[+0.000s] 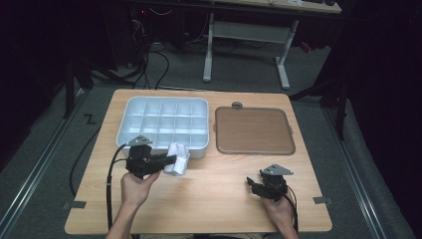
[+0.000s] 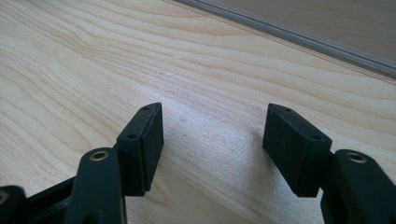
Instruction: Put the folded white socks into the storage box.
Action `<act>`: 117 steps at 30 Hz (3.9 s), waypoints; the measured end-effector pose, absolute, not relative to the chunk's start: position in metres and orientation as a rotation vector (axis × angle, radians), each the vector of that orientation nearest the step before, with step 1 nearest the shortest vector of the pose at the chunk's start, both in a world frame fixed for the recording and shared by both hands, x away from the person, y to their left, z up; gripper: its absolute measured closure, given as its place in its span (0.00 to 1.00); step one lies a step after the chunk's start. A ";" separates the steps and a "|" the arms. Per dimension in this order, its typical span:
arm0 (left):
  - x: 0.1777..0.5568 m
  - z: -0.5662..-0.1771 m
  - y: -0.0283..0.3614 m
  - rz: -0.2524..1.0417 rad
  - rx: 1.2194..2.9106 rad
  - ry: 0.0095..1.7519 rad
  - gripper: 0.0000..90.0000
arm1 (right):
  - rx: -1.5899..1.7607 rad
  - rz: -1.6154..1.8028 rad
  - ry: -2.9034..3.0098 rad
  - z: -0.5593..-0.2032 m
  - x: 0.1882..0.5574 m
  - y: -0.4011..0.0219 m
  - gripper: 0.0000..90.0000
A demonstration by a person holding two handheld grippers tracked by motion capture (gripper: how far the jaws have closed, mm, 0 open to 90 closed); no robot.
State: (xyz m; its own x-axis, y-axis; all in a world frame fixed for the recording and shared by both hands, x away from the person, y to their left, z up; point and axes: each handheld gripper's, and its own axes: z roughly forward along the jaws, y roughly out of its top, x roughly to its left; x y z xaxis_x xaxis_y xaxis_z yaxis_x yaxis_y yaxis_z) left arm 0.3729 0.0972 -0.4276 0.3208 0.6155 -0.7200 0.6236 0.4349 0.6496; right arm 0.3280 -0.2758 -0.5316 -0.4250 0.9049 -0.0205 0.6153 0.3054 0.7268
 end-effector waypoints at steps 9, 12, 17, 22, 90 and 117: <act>0.386 -0.422 0.103 0.025 1.225 1.345 0.84 | 1.352 0.909 2.150 -0.532 0.328 -0.276 0.43; 0.390 -0.417 0.105 0.025 1.212 1.345 0.84 | 1.350 0.909 2.149 -0.532 0.328 -0.276 0.43; 0.400 -0.410 0.107 0.030 1.199 1.343 0.84 | 1.351 0.909 2.150 -0.532 0.328 -0.276 0.43; 0.412 -0.408 0.110 0.039 1.193 1.359 0.84 | 1.352 0.909 2.149 -0.532 0.328 -0.276 0.43; 0.480 -0.477 0.095 0.393 1.550 1.504 0.82 | 1.351 0.910 2.148 -0.532 0.327 -0.275 0.42; 0.475 -0.463 0.103 0.428 1.458 1.503 0.53 | 1.351 0.910 2.149 -0.532 0.327 -0.275 0.42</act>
